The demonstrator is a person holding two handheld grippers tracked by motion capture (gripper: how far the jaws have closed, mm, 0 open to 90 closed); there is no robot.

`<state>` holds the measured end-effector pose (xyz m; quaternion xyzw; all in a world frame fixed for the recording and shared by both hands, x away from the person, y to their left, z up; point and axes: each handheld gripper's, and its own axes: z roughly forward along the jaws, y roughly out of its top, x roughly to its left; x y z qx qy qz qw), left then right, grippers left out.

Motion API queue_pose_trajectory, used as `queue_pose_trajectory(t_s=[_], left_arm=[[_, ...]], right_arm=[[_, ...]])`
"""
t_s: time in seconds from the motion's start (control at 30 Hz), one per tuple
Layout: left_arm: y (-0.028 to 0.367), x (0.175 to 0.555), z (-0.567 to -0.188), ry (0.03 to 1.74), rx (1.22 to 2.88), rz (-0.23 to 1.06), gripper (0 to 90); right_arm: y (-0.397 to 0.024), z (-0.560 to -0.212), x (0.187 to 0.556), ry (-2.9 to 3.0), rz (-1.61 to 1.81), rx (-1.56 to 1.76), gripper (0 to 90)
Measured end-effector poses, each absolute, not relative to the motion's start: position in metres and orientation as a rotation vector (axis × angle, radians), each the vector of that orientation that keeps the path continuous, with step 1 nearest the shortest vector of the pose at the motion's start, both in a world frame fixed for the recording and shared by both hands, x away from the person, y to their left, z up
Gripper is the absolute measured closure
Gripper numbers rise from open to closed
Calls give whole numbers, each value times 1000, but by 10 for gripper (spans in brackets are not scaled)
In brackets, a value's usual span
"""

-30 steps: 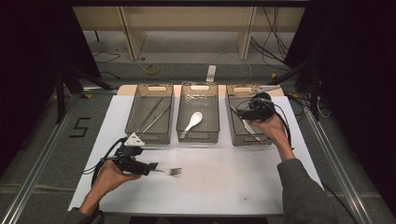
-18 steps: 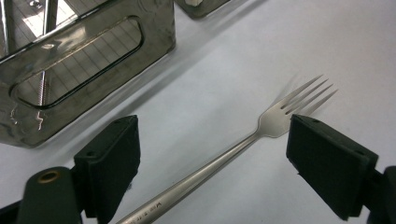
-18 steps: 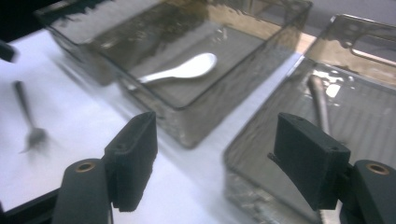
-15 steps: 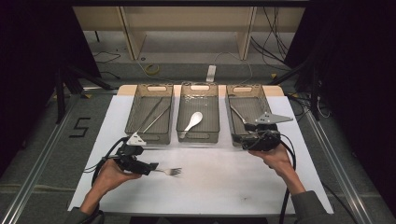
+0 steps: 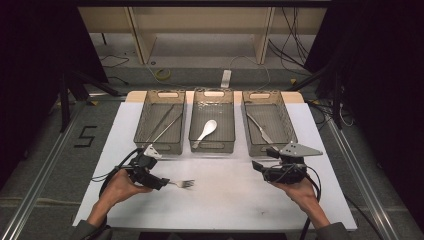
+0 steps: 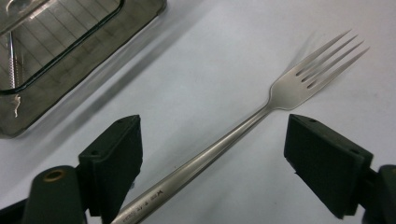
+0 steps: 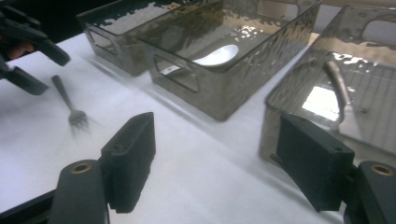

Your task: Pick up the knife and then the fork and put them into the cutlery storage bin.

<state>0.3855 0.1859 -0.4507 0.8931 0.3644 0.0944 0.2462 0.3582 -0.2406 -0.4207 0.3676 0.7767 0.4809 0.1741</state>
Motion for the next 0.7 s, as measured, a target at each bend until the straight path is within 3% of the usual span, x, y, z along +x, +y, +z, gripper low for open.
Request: queue_pose_trajectory(t_s=[0.33,0.7], left_arm=[[175,390,-459,972,2591,195,347],[176,394,-465,964,2647,173,443]], right_arm=[[-232,-425,338,2248,1355,999,294],[-229,-426,325,2278,1367,963,294]])
